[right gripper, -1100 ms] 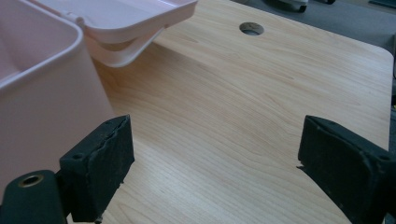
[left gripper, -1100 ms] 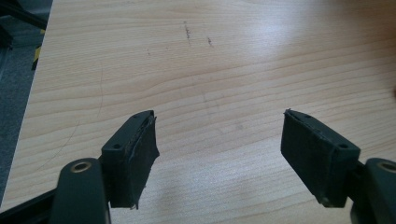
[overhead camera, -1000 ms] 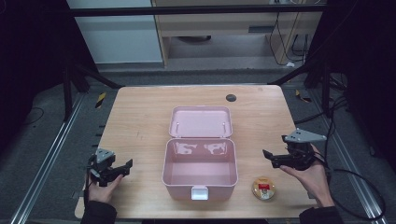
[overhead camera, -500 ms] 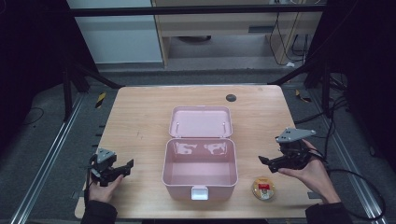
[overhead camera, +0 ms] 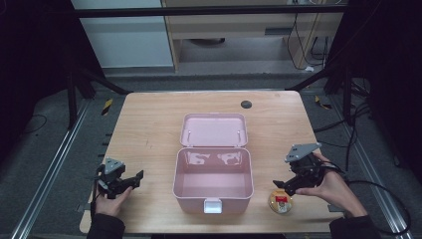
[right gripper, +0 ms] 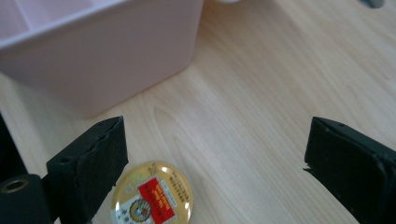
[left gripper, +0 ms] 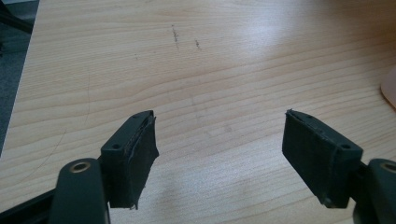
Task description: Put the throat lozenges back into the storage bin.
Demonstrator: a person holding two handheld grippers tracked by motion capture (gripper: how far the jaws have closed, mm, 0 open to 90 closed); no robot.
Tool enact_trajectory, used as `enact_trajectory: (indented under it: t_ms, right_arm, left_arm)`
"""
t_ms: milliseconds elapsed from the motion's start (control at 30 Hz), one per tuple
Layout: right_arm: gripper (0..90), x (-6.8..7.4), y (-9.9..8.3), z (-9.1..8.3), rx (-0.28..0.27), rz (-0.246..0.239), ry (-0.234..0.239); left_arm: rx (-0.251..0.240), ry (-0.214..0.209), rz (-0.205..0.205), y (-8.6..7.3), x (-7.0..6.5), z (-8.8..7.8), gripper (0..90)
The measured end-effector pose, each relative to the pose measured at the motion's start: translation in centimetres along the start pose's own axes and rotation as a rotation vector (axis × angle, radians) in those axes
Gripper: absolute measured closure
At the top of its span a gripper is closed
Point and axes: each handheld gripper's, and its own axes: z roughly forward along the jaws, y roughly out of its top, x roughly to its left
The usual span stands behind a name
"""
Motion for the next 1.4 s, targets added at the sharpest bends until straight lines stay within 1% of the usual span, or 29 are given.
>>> enact_trajectory:
  t_ms: [100, 200, 233, 367, 500, 533, 567, 633, 667, 800, 833, 900, 1033, 1067, 1100, 1233, 1267, 1333, 1400]
  right_arm:
    - [6.0, 0.4, -0.2, 0.3, 0.035, -0.041, 0.016]
    - [6.1, 0.7, -0.3, 0.5, 0.056, -0.057, 0.039]
    - [6.2, 0.8, -0.4, 0.6, 0.07, -0.06, 0.047]
    - [6.9, 1.1, -0.6, 0.7, 0.106, -0.089, 0.053]
    - [7.1, 1.2, -0.8, 0.9, 0.121, -0.099, 0.066]
    - [7.1, 1.4, -0.9, 1.1, 0.138, -0.113, 0.074]
    - [7.1, 1.4, -1.0, 1.1, 0.146, -0.116, 0.077]
    - [7.1, 1.5, -1.2, 1.3, 0.163, -0.139, 0.075]
    - [7.1, 1.5, -1.2, 1.3, 0.163, -0.139, 0.075]
    - [6.3, 1.8, -1.5, 1.7, 0.188, -0.15, 0.096]
    - [6.0, 1.9, -1.5, 1.8, 0.2, -0.147, 0.098]
    - [5.9, 2.0, -1.6, 2.0, 0.209, -0.162, 0.097]
    - [5.7, 2.3, -1.8, 2.2, 0.229, -0.166, 0.112]
    - [5.9, 2.3, -1.9, 2.3, 0.231, -0.174, 0.114]
    - [5.9, 2.3, -2.0, 2.4, 0.237, -0.165, 0.116]
    - [5.8, 2.5, -2.2, 2.7, 0.258, -0.176, 0.133]
    - [5.7, 2.6, -2.3, 2.7, 0.265, -0.171, 0.133]
    - [5.5, 2.6, -2.4, 3.0, 0.275, -0.182, 0.143]
    - [5.3, 2.7, -2.5, 3.2, 0.288, -0.186, 0.142]
  left_arm:
    - [-0.004, -0.002, 0.001, 0.0, 0.0, 0.0, 25.4]
    - [-0.002, -0.005, -0.001, 0.0, 0.0, 0.1, 25.2]
    - [-0.002, -0.004, 0.002, 0.0, 0.0, 0.0, 25.1]
    - [-0.008, -0.006, -0.002, 0.0, 0.1, -0.1, 24.8]
    - [0.0, -0.005, 0.003, 0.0, 0.1, 0.0, 24.6]
    - [-0.001, -0.007, 0.004, 0.0, 0.0, 0.0, 24.6]
    - [0.0, -0.007, 0.005, 0.0, 0.0, 0.0, 24.6]
    - [0.0, -0.006, 0.007, 0.0, 0.0, 0.1, 24.5]
    - [0.0, -0.006, 0.007, 0.0, 0.0, 0.1, 24.5]
    - [0.003, -0.005, 0.009, 0.0, 0.0, 0.1, 24.4]
    - [0.001, -0.005, 0.007, 0.0, 0.0, 0.1, 24.4]
    - [0.0, -0.005, 0.007, 0.0, 0.0, 0.1, 24.4]
    - [0.002, -0.005, 0.009, 0.0, 0.0, 0.1, 24.3]
    - [0.003, -0.005, 0.01, 0.0, 0.0, 0.1, 24.3]
    - [0.003, -0.004, 0.011, 0.0, 0.0, 0.1, 24.3]
    - [0.001, -0.004, 0.009, 0.0, 0.0, 0.1, 24.3]
    - [0.0, -0.005, 0.01, 0.0, 0.0, 0.1, 24.3]
    - [-0.001, -0.006, 0.01, 0.0, 0.0, 0.1, 24.3]
    - [0.0, -0.007, 0.011, 0.0, 0.0, 0.1, 24.3]
